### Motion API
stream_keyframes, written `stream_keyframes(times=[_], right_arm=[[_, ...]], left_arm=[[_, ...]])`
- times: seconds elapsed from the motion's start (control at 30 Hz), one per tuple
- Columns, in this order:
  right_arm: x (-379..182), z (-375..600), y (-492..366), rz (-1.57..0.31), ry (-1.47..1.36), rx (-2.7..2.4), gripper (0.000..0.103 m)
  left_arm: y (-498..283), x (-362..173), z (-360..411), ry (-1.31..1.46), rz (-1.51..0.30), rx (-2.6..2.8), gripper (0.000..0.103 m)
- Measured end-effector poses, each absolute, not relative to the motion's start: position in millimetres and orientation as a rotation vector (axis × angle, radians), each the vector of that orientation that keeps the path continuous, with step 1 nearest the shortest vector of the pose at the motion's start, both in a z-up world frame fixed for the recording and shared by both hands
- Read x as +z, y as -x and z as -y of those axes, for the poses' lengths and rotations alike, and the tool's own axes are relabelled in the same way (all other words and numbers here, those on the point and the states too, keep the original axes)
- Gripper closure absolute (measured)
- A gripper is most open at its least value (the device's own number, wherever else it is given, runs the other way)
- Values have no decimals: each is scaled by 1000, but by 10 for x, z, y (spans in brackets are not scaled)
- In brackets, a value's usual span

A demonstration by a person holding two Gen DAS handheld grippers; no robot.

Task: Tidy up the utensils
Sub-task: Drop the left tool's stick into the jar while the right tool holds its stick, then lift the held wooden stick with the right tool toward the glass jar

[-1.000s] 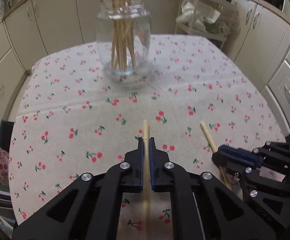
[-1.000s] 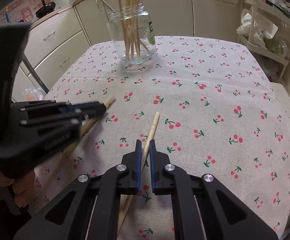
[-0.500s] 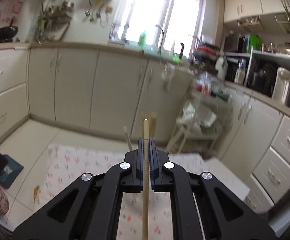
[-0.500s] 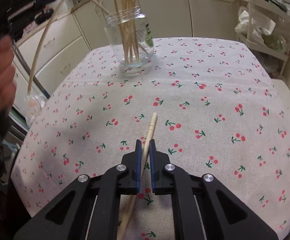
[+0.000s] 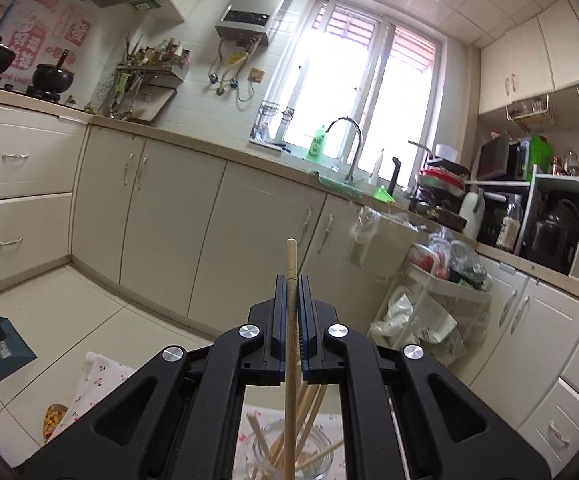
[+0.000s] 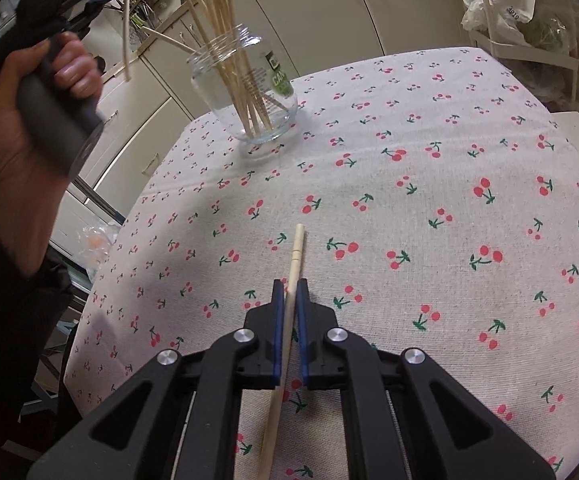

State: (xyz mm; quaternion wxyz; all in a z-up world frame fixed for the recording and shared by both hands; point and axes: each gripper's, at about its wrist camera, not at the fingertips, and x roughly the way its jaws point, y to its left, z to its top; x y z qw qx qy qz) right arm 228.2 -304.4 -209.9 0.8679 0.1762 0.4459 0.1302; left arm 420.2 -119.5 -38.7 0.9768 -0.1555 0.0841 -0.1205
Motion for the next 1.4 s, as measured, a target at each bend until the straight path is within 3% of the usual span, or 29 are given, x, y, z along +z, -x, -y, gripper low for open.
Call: stream_keyframes(times=[0.37, 1.4], right_arm=[[-2099, 3068, -2288, -932, -382, 279, 96], [-2105, 3084, -2292, -934, -398, 285, 96]], left_arm=[[-4408, -225, 1408, 316, -14, -167, 98], [-4310, -967, 1536, 186, -105, -209, 98]])
